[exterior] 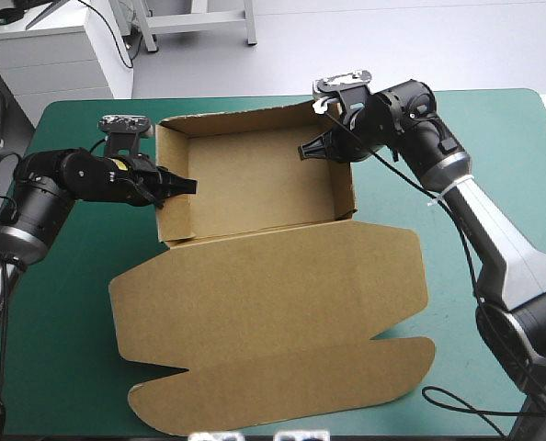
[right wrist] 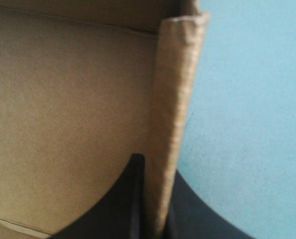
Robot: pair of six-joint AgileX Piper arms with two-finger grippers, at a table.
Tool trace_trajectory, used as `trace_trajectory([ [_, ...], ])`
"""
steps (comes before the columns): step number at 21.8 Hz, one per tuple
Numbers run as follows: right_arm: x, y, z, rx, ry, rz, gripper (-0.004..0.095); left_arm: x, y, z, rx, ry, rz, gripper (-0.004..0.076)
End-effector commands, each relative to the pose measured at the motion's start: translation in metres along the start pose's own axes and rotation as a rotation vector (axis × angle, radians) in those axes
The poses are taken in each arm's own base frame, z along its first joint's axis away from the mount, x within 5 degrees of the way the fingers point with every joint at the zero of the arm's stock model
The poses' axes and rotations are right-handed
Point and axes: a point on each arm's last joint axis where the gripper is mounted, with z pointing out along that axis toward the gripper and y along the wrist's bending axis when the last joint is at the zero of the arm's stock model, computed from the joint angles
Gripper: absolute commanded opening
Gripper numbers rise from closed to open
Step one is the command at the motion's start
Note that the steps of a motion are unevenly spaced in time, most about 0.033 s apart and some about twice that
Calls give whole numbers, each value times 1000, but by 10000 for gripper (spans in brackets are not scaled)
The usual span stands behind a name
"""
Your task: Fold the box
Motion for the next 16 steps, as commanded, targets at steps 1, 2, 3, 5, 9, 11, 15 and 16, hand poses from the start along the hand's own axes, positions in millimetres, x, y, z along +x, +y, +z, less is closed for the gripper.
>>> trace_trajectory([
  [1, 4, 7, -28, -39, 8, -11, 2, -17, -29, -13, 56, -123, 35, -8],
  [2, 12, 6, -17, -33, 53, -11, 3, -14, -33, -2, 14, -56, 59, -8],
  [3, 16, 6, -12, -32, 72, -10, 3, -13, -34, 4, 1, -31, 64, -8],
  [5, 36, 4, 15, -32, 156, 7, 1, -7, -39, 29, -38, 61, 82, -8],
  [9, 54, 3, 36, -27, 208, 38, 1, 4, -43, 71, -32, 190, 99, -8],
  [11, 56, 2, 38, -20, 216, 35, 1, 10, -40, 88, -41, 263, 94, -8],
  [15, 59, -3, 48, 29, 248, 5, 1, 19, -37, 105, -52, 352, 89, -8],
  [16, 61, -4, 52, 46, 270, -5, 1, 21, -37, 107, -55, 368, 89, -8],
])
